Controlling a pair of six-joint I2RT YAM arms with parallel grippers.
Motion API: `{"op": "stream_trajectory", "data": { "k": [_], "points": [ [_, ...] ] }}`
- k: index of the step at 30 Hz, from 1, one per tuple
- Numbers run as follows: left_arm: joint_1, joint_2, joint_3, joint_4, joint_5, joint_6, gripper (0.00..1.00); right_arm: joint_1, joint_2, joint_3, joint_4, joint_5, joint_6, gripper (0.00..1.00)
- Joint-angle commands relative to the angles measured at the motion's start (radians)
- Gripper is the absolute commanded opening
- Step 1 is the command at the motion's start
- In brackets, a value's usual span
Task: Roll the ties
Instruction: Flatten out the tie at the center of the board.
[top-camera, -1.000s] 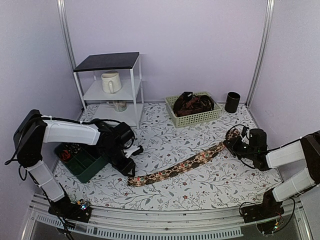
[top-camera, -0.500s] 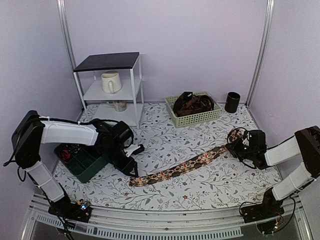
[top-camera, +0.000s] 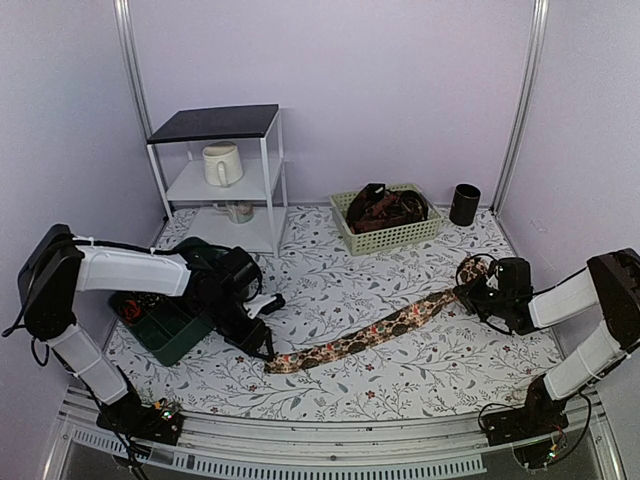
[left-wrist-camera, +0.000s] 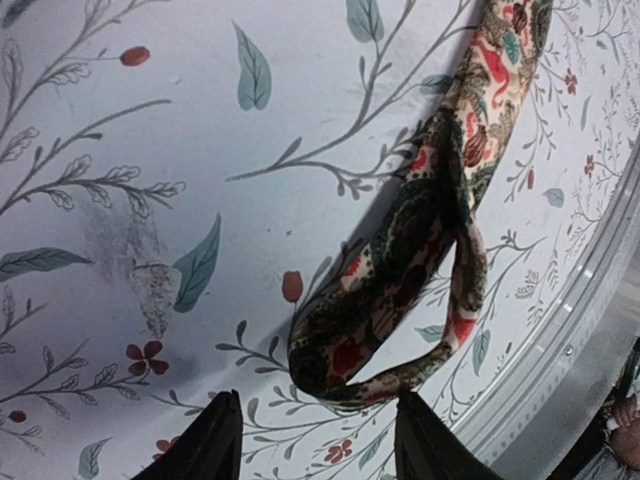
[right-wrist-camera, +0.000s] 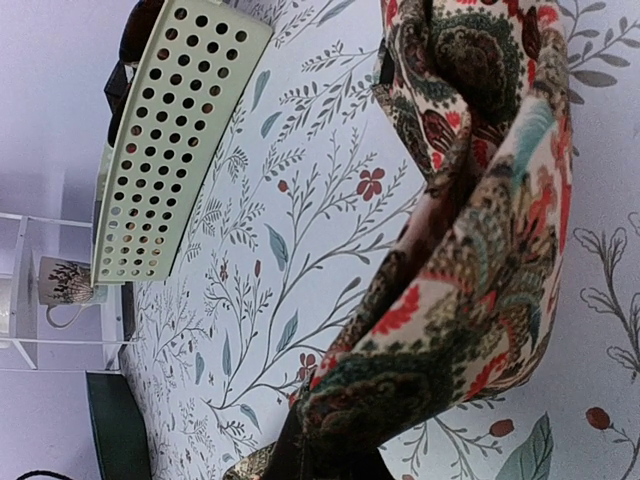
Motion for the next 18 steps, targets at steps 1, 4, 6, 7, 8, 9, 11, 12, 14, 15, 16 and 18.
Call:
{"op": "stream_trajectory", "data": {
  "k": [1, 4, 6, 7, 8, 9, 11, 12, 14, 15, 16, 18],
  "points": [
    [0.011, -0.011, -0.018, 0.051, 0.054, -0.021, 0.52, -0.006, 0.021, 0.024, -0.007, 0.014, 0.007, 0.03],
    [0.002, 0.018, -0.030, 0.081, 0.057, -0.040, 0.52, -0.008, 0.026, 0.025, -0.006, 0.013, 0.009, 0.03],
    [-0.009, 0.043, -0.026, 0.089, 0.033, -0.052, 0.50, -0.009, 0.027, 0.025, -0.005, 0.013, 0.013, 0.03],
    [-0.014, 0.061, -0.021, 0.094, 0.029, -0.056, 0.50, -0.008, 0.027, 0.024, -0.005, 0.013, 0.014, 0.03],
    [-0.019, 0.075, -0.014, 0.102, 0.027, -0.059, 0.49, -0.008, 0.026, 0.025, -0.004, 0.014, 0.015, 0.03],
    [-0.029, 0.089, -0.005, 0.109, 0.024, -0.061, 0.48, -0.008, 0.026, 0.026, -0.004, 0.013, 0.018, 0.03],
    [-0.052, 0.114, 0.028, 0.112, -0.008, -0.050, 0.42, -0.009, 0.029, 0.032, -0.004, 0.009, 0.021, 0.03],
    [-0.060, 0.122, 0.041, 0.112, -0.040, -0.048, 0.30, -0.010, 0.033, 0.038, -0.004, 0.006, 0.023, 0.04],
    [-0.064, 0.121, 0.061, 0.115, -0.056, -0.034, 0.05, -0.013, 0.040, 0.053, -0.005, 0.005, 0.029, 0.04],
    [-0.066, 0.114, 0.072, 0.117, -0.064, -0.019, 0.00, -0.017, 0.047, 0.062, -0.003, 0.006, 0.030, 0.05],
    [-0.068, 0.101, 0.082, 0.119, -0.071, -0.002, 0.00, -0.021, 0.055, 0.069, 0.000, 0.004, 0.031, 0.05],
    [-0.075, 0.058, 0.098, 0.137, -0.075, 0.057, 0.00, -0.034, 0.072, 0.081, 0.014, -0.014, 0.028, 0.05]
  ]
}}
